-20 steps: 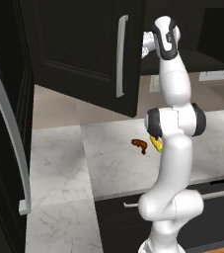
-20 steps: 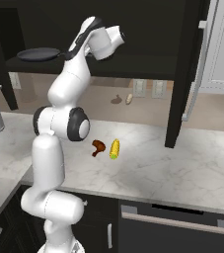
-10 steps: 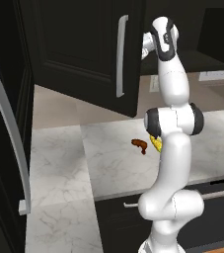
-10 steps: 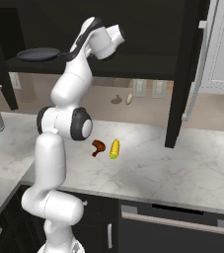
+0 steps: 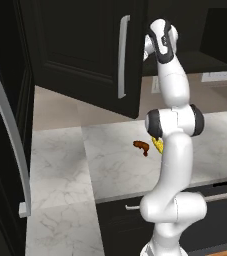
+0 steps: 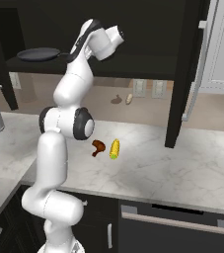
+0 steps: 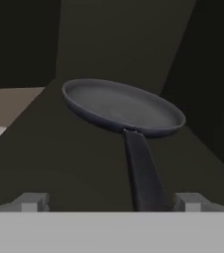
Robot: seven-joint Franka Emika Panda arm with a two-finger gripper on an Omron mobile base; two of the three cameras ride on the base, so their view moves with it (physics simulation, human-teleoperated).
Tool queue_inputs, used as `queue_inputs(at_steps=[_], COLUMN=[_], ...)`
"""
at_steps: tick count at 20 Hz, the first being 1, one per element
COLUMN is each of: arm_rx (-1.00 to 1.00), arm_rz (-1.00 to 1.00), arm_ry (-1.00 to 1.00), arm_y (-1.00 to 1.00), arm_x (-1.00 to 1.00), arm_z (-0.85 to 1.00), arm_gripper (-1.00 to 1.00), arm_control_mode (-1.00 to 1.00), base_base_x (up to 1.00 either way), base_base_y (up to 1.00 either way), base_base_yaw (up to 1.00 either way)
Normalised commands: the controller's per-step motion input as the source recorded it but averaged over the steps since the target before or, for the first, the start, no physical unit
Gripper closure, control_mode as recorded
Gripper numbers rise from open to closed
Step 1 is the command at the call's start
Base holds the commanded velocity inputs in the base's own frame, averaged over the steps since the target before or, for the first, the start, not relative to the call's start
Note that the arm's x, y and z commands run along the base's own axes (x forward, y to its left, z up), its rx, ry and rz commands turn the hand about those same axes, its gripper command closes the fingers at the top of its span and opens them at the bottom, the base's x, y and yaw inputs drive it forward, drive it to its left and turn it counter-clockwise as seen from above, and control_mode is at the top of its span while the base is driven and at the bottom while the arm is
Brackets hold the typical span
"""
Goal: Pick the pan from the cabinet and place it on the stove. Then turn on the stove burner for the pan.
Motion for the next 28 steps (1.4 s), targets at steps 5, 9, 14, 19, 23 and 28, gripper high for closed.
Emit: queue_inputs(at_steps=[5,9,14,19,23,28], arm_rx=[-0.01,-0.04,-0.05,-0.05,-0.04,-0.04], arm_rz=[-0.01,0.0,0.0,0.0,0.0,0.0], arm_ry=[0.0,-0.01,-0.02,0.0,0.0,0.0], arm_y=[0.0,0.0,0.0,0.0,0.0,0.0], arm_x=[0.22,0.26,0.3,0.29,0.09,0.04], arm_z=[-0.12,-0.14,-0.14,-0.18,-0.23,-0.31], arm_gripper=[-1.0,-1.0,-1.0,-1.0,-1.0,1.0], arm_control_mode=[-1.0,-1.0,-1.0,-1.0,-1.0,-1.0], base_base_x=[0.0,0.0,0.0,0.0,0.0,0.0], base_base_y=[0.0,0.0,0.0,0.0,0.0,0.0], base_base_yaw=[0.0,0.0,0.0,0.0,0.0,0.0])
